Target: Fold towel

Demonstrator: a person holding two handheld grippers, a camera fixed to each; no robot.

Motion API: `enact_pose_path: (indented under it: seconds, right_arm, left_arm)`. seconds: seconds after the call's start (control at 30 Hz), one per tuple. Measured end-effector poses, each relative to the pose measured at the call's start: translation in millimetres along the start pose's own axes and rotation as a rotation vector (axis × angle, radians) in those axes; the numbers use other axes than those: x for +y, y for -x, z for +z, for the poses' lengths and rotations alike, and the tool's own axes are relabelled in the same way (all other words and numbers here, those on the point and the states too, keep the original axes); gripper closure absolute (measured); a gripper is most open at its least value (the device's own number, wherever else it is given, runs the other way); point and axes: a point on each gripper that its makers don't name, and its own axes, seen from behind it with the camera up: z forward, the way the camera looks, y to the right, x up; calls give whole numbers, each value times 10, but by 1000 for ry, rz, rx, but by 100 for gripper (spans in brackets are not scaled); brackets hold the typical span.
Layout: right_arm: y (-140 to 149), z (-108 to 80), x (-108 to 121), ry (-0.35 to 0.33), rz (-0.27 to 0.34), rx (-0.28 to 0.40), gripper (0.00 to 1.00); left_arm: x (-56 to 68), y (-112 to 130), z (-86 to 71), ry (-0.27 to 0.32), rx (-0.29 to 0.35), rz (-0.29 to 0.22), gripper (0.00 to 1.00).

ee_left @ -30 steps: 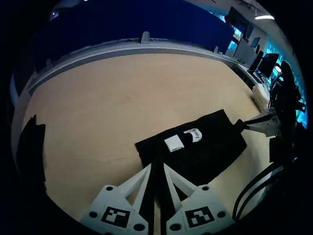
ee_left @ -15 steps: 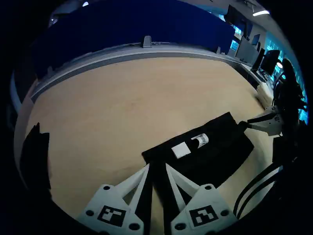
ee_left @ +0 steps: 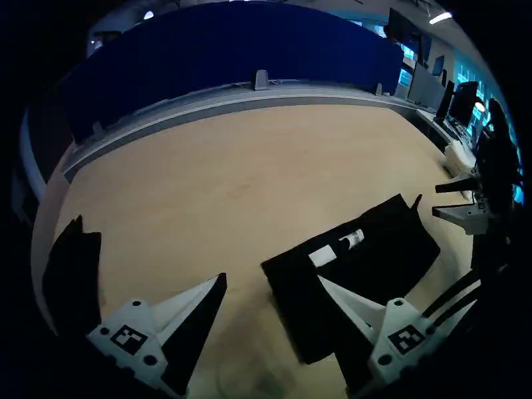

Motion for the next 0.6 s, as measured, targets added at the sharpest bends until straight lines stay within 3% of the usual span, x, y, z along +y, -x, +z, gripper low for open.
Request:
enact_pose_path:
  seconds: [0.3,0.6]
  right_arm:
    - [54,-137,-8,-8,2,11,9]
    - [176,-389,-55,-10,-16,12,8]
  left_arm:
    - [-2,111,-151,-12,8,-23,9]
    - [80,320,-429,-5,14,-60,9]
